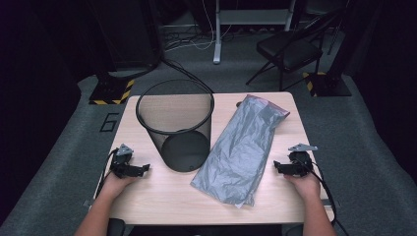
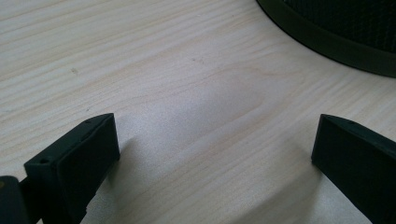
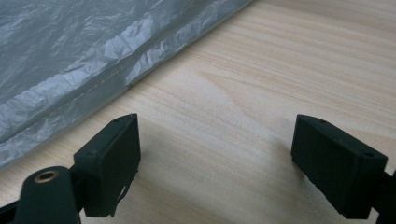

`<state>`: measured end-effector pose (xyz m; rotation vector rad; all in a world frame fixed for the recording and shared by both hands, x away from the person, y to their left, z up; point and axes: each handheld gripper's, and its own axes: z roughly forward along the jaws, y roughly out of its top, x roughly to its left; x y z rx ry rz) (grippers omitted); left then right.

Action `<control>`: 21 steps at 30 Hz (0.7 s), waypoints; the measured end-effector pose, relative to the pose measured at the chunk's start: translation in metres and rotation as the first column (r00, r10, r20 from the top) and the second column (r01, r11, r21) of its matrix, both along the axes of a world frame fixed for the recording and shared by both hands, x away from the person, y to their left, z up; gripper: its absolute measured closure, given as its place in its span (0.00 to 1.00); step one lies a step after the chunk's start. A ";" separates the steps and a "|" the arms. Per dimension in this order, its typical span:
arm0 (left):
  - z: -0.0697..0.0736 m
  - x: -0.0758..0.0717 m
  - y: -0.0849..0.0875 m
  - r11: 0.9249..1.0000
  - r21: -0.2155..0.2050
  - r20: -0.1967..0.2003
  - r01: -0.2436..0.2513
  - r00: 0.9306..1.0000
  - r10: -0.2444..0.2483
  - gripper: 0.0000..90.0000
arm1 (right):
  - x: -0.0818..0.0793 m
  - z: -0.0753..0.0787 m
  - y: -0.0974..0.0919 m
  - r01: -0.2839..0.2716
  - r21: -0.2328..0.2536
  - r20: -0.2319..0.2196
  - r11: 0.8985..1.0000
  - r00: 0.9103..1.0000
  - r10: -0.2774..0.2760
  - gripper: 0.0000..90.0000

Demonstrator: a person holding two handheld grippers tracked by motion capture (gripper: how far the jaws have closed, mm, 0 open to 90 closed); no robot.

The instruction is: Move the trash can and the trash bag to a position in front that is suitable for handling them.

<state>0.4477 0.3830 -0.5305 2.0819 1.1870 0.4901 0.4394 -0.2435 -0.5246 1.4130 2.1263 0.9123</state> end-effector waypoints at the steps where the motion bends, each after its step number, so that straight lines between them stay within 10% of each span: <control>1: 0.000 0.000 0.000 1.000 0.001 0.000 0.001 1.000 -0.001 0.01 | 0.001 0.000 0.000 -0.007 -0.005 0.000 1.000 1.000 0.007 0.17; 17: 0.000 -0.001 -0.001 1.000 0.000 -0.001 -0.008 1.000 0.008 0.01 | 0.007 0.013 0.008 0.082 -0.017 -0.036 0.996 0.996 -0.083 0.33; 21: 0.000 -0.001 -0.001 1.000 0.000 -0.001 -0.009 1.000 0.009 0.01 | 0.008 0.028 0.015 0.092 0.077 0.004 0.993 0.996 -0.093 0.26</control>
